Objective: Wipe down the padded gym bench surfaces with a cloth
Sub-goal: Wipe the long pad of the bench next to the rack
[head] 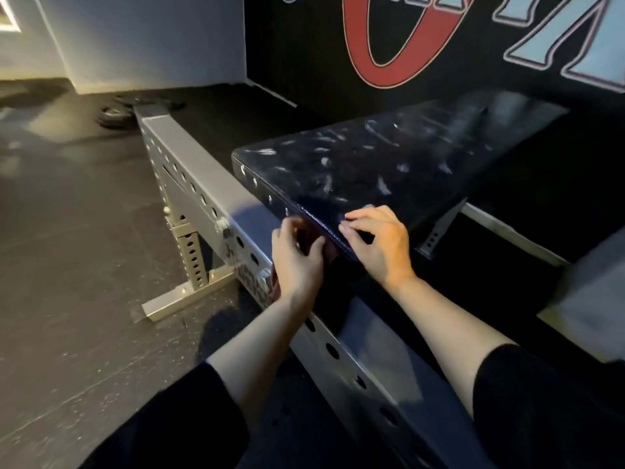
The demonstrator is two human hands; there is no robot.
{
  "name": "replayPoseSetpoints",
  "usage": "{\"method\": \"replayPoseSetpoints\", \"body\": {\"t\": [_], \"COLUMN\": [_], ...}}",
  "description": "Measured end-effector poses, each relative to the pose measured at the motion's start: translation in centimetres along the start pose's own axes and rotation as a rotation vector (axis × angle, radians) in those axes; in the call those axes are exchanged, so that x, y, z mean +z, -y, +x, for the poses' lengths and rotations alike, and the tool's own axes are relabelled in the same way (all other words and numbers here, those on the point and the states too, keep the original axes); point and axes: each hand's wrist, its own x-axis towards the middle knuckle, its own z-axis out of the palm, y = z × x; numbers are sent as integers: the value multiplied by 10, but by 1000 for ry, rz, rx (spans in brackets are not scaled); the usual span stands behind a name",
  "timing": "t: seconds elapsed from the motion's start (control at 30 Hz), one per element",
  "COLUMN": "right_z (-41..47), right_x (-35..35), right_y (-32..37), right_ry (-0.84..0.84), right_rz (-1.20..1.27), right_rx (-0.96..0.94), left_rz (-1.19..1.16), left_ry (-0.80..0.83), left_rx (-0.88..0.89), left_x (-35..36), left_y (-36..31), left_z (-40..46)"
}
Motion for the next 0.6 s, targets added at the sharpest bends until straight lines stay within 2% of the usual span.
{"method": "replayPoseSetpoints", "body": {"t": [0.17, 0.33, 0.5, 0.6], "right_z": [-16, -17, -17, -17], "right_x": [-8, -15, -22, -22], "right_y": [-3, -4, -8, -9], "right_ry": [91, 169, 306, 359], "right_rz": [10, -15, -23, -24], "right_rx": [-82, -92, -80, -57], "left_rz": [-9, 75, -3, 35], "left_ry": [-103, 24, -175, -83], "left_rx": [-10, 19, -250, -200], "left_x": [6, 8, 7, 15], "left_y": [-12, -15, -25, -29], "left_z": [-9, -38, -4, -29]}}
